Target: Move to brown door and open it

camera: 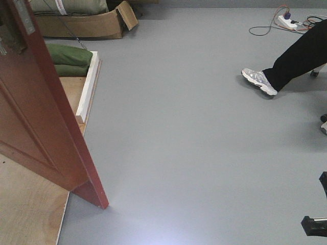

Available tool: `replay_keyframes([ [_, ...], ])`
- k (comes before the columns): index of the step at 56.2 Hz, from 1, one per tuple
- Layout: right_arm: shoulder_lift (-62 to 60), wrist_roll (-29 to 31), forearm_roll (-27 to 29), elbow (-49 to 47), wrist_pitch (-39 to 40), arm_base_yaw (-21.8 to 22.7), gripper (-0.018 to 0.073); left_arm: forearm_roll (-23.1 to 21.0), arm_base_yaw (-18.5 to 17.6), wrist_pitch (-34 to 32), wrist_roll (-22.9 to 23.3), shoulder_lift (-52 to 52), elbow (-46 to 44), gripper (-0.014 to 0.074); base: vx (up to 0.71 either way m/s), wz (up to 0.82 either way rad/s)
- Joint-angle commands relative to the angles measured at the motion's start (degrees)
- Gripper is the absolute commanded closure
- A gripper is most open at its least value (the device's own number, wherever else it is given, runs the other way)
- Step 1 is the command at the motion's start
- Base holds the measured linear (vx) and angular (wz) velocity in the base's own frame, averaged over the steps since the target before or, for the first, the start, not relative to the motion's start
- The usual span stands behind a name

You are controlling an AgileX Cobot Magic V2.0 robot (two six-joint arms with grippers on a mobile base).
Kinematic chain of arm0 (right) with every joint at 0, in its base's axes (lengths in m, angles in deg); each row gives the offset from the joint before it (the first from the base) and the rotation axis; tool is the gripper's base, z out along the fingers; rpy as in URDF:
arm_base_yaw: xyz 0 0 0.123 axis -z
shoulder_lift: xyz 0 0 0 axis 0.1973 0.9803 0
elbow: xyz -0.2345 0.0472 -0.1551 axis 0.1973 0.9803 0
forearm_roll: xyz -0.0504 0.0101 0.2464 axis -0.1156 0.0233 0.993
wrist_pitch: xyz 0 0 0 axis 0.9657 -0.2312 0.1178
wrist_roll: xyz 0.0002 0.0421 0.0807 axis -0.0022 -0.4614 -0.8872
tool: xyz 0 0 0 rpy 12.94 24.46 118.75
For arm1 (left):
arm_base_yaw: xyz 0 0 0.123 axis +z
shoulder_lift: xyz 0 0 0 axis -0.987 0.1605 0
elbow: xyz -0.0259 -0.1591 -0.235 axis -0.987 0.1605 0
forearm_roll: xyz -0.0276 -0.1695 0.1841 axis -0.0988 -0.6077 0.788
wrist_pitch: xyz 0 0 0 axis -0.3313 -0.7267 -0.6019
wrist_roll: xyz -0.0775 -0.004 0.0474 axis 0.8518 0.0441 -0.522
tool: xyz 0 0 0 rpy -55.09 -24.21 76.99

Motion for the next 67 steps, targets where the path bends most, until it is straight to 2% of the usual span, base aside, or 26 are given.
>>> replay_keyframes([
  [1, -0.6, 0.3, -0.3, 0.2, 4.6, 0.3, 0.0559, 0.6, -0.7, 0.6, 1.1, 0.9, -6.0, 0.0603, 0.00, 0.00],
  [11, -0.6, 0.3, -0.3, 0.2, 4.6, 0.3, 0.0559, 0.6, -2.0, 2.1, 1.6, 4.9, -13.1, 0.0603, 0.00, 0.00],
  [18, -0.6, 0.3, -0.3, 0.2, 4.6, 0.3, 0.0559, 0.6, -4.6, 1.8, 1.5, 9.2, -17.7, 0.0603, 0.00, 0.00],
  [28, -0.6, 0.3, -0.3, 0.2, 4.6, 0.3, 0.0559, 0.6, -6.9, 1.9, 1.5, 12.1, -19.6, 0.0603, 0.00, 0.00],
  [67, -0.6, 0.3, -0.3, 0.2, 4.6, 0.3, 0.0559, 0.6, -6.8, 2.5, 1.4, 13.3, -19.4, 0.0603, 0.00, 0.00],
])
